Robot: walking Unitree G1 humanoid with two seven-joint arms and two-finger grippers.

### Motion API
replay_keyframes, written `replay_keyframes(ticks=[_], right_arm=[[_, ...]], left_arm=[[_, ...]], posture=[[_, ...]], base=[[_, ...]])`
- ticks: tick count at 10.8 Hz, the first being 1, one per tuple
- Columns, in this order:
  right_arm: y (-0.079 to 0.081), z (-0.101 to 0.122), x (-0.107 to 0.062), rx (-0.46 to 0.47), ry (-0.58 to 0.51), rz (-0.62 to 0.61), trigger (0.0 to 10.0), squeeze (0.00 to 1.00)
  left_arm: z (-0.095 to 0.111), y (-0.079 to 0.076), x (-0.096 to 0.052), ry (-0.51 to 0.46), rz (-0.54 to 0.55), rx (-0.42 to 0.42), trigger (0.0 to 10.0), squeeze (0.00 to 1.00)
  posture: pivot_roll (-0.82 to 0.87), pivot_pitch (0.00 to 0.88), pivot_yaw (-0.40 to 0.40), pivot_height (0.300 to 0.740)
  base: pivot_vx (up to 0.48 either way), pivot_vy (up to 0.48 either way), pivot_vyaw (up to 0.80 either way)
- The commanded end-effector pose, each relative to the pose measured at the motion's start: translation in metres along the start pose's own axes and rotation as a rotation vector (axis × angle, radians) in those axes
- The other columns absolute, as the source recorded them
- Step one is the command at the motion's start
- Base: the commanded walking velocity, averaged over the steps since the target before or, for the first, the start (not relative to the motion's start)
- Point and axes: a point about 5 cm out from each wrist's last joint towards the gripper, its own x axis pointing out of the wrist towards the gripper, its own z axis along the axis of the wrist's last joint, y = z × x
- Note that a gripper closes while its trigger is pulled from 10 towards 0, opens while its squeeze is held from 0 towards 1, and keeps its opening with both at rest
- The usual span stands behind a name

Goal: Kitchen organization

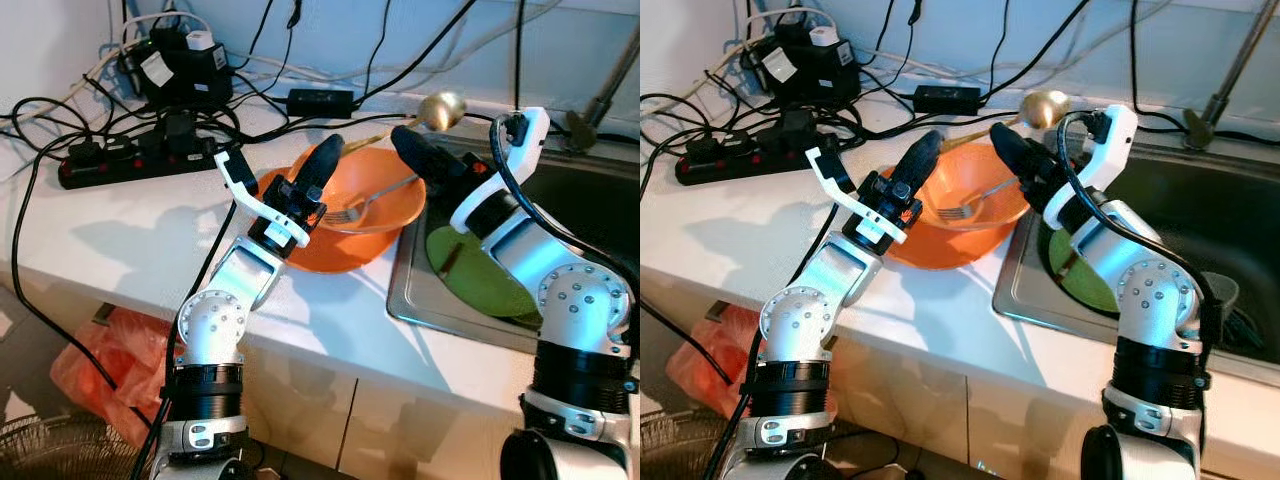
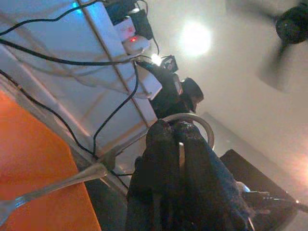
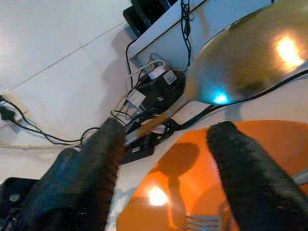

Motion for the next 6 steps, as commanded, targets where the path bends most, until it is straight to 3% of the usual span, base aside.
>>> replay_keyframes(ticks=[1, 6], right_arm=[[0.0038, 0.0071, 0.0008, -0.003, -0.027, 0.005, 0.0, 0.0], [0.0052, 0.0107, 0.0051, 0.016, -0.052, -0.001, 0.0, 0.0]], left_arm=[[-0.004, -0.0044, 0.0067, 0.017, -0.016, -0.032, 0.0, 0.0], [-0.0097, -0.0022, 0.0049, 0.03, -0.012, -0.116, 0.0, 0.0]], posture=[[-0.01, 0.029, 0.046, 0.74], [-0.01, 0.027, 0.036, 0.74]], base=[[0.0, 0.0, 0.0], [0.0, 0.0, 0.0]])
